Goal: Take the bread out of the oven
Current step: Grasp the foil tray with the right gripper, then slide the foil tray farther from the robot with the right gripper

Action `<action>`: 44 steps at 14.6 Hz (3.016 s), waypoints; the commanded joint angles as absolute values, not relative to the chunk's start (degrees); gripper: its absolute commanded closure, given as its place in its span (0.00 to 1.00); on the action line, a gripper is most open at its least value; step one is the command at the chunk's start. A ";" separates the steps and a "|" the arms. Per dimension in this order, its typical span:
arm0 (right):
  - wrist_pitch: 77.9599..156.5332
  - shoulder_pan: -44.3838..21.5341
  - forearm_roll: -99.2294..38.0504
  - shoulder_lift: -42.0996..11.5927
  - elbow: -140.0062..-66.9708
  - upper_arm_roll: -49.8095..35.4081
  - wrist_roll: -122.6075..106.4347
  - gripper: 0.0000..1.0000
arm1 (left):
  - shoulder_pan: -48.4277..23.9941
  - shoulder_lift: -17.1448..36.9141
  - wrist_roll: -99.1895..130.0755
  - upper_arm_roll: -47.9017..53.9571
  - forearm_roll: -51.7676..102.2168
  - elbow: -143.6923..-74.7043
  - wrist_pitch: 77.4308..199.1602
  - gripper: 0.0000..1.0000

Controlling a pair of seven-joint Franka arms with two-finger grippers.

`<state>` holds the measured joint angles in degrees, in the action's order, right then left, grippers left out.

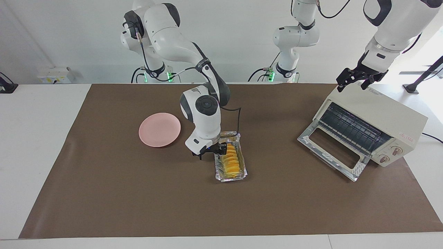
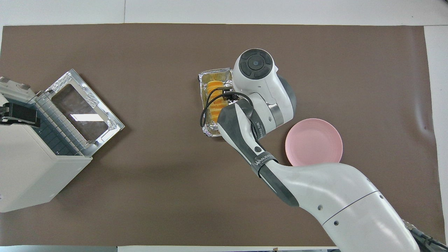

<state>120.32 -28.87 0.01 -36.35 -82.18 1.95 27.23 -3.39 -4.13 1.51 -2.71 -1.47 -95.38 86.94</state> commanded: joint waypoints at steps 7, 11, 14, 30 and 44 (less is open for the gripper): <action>121.29 -29.18 -0.26 -37.97 -80.95 1.58 26.28 1.00 | -3.69 -5.18 0.70 -2.37 -1.32 -96.94 87.81 0.00; 119.19 -28.30 -0.53 -37.62 -80.25 1.49 26.10 1.00 | -3.69 -5.71 0.62 -2.37 -1.32 -97.82 87.98 0.00; 112.18 -27.08 -1.84 -37.62 -74.82 1.41 26.02 1.00 | -3.52 -5.36 0.62 -2.37 -1.32 -97.21 88.50 0.00; 112.05 -5.90 -5.36 -43.24 -67.50 1.84 -4.29 1.00 | -3.69 -2.64 0.09 -2.20 -0.18 -93.08 87.10 0.00; 112.33 -5.54 -3.43 -41.13 -70.93 2.20 -8.09 0.00 | -4.75 -2.64 0.62 -2.02 1.76 -93.43 90.71 0.00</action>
